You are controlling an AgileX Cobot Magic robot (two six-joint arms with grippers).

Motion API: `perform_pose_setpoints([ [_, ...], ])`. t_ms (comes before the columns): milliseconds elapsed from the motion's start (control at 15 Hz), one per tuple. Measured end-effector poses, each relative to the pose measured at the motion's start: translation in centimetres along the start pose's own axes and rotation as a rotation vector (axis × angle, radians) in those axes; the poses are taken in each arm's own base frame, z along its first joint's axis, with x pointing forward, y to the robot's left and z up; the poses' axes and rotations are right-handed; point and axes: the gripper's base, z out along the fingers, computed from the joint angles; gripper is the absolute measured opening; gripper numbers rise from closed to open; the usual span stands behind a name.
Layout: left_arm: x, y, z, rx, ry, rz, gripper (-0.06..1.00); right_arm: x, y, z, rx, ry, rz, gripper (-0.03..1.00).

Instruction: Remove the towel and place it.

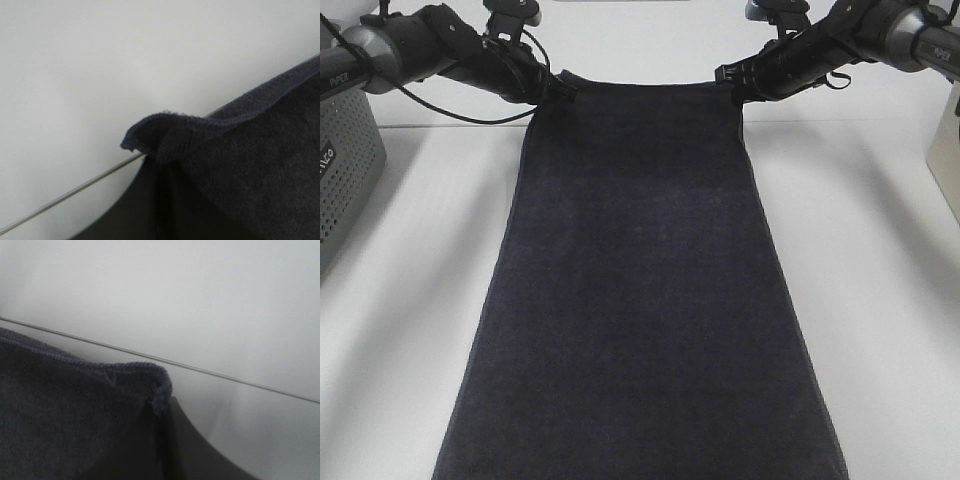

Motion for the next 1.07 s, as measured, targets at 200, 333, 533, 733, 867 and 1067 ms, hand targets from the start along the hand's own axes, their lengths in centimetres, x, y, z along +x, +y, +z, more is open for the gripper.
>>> perform_pose_setpoints([
  [200, 0.9, 0.3, 0.9, -0.030, -0.021, -0.008, 0.01, 1.0, -0.4, 1.2, 0.019, -0.013, 0.007, 0.02],
  [333, 1.7, 0.5, 1.6, -0.053, -0.037, -0.013, 0.01, 1.9, -0.8, 2.2, 0.030, -0.017, 0.016, 0.02],
  [533, 2.9, 0.6, 2.5, -0.072, -0.041, -0.020, 0.01, 2.0, -0.7, 2.7, 0.034, -0.057, 0.031, 0.02],
  [733, 3.4, 0.6, 2.8, -0.080, -0.043, -0.021, 0.01, 2.4, -0.8, 3.1, 0.030, -0.062, 0.033, 0.02],
  [867, 3.3, 0.7, 2.8, -0.088, -0.054, -0.020, 0.01, 2.3, -0.7, 3.1, 0.029, -0.066, 0.036, 0.02],
  [1067, 3.3, 0.7, 2.8, -0.088, -0.054, -0.020, 0.02, 2.2, -0.7, 3.1, 0.031, -0.078, 0.038, 0.11],
])
